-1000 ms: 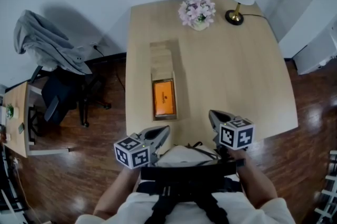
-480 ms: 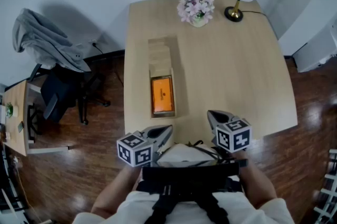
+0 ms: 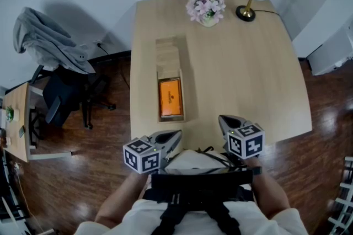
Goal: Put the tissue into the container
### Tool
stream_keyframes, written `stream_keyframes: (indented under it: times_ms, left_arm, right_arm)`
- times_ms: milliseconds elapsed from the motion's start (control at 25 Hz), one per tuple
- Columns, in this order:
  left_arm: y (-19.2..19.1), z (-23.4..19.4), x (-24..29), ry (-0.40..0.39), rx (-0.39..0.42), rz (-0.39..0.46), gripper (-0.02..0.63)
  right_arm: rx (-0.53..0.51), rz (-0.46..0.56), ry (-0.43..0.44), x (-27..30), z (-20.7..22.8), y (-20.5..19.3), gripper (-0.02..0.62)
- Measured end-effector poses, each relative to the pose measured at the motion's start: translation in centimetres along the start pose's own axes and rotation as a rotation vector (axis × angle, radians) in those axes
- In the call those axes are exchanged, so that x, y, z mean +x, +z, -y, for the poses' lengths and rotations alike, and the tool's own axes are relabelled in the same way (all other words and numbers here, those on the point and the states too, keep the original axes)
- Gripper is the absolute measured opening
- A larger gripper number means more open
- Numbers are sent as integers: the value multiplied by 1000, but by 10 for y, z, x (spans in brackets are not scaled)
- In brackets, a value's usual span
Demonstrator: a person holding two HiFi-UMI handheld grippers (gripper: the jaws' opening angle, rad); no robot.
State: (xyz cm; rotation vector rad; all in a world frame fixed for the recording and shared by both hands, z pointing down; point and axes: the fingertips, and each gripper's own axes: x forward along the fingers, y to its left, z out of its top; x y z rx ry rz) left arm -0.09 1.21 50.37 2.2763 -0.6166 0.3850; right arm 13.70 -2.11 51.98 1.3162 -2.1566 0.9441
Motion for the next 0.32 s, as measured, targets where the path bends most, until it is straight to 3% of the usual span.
stream_keyframes:
  times_ms: [320]
  left_arm:
    - [1, 0, 0, -3, -1, -6, 2]
  right_arm:
    - [-9, -4, 0, 1, 0, 3, 3]
